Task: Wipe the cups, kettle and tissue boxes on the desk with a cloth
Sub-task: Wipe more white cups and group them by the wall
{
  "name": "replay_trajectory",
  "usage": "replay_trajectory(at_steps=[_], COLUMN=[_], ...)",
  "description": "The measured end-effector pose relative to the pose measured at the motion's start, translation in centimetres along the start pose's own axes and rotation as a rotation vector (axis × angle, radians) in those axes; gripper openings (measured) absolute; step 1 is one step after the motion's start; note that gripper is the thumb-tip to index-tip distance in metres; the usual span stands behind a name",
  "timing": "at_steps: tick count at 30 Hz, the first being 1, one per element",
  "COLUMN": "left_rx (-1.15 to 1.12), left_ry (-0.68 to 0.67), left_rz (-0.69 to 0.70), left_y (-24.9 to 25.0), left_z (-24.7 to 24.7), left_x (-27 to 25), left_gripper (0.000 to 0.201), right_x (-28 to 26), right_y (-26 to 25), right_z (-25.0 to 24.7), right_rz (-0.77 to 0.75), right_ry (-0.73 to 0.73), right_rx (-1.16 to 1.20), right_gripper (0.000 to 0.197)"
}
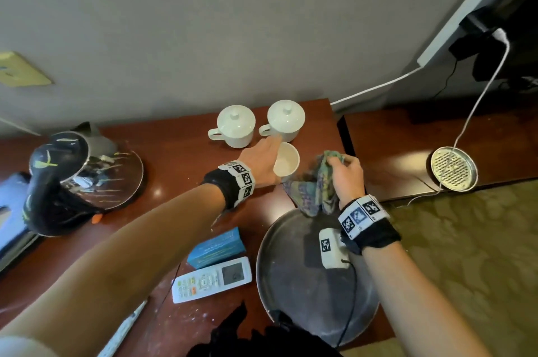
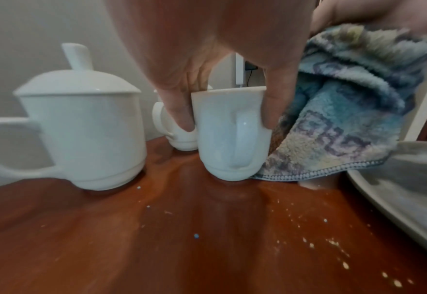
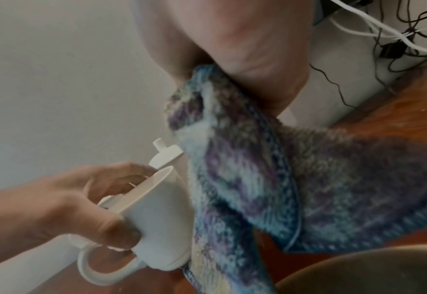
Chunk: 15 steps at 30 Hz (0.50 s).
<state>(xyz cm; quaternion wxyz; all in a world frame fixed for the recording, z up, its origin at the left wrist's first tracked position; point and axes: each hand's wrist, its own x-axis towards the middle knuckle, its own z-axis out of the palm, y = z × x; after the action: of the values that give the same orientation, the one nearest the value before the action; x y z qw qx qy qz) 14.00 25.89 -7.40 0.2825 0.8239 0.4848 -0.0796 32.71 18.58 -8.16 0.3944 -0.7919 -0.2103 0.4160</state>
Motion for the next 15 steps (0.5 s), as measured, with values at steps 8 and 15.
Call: replay_trajectory(at_steps=[8,15], left_rx=[-0.086,-0.413], left_ry=[0.02,0.148], left_rz=[0.069,-0.163], left_y=[0.6,0.4], left_z=[1.0,2.5], left_x=[1.7,1.6], left_gripper=[0.098,0.108], right_x=[0.7,0.2], right_y=[0.6,0.5], right_z=[-0.7,-0.8], right_rz=[0.085,0.045], right_ry=[0.028,-0.034], right_rx=[0.015,0.088], right_gripper=[0.034,0.013])
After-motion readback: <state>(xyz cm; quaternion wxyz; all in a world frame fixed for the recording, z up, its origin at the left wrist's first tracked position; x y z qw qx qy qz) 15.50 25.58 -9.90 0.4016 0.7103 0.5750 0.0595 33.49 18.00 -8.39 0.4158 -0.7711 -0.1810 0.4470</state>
